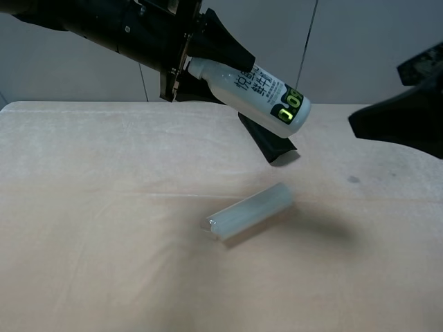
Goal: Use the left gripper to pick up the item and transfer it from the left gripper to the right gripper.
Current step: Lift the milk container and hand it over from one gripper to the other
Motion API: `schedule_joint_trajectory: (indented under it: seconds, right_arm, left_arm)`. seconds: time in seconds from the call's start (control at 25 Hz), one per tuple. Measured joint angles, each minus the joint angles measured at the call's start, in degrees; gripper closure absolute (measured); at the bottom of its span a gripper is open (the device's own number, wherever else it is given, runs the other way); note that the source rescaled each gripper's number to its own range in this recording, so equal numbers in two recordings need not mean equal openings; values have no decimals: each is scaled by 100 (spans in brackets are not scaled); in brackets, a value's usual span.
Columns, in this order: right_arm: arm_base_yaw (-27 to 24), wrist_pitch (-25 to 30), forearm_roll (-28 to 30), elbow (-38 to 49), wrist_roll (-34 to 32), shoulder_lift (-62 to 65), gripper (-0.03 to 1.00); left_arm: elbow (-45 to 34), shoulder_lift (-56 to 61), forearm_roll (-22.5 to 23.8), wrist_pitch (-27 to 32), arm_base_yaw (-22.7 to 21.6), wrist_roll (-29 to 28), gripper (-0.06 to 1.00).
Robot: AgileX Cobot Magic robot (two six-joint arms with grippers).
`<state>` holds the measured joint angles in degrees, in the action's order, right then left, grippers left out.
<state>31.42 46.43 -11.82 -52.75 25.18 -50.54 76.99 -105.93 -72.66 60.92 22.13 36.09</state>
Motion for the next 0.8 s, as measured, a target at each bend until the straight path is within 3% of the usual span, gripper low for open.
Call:
schedule_joint_trajectory:
  seconds: [0.24, 0.8]
  right_arm:
    - [487, -46, 284, -706, 103, -1033, -3]
    - [502, -486, 222, -837, 696, -2069, -3]
  left_arm:
    - [0, 0, 0, 4, 0, 5, 92]
    - [0, 0, 0, 4, 0, 5, 92]
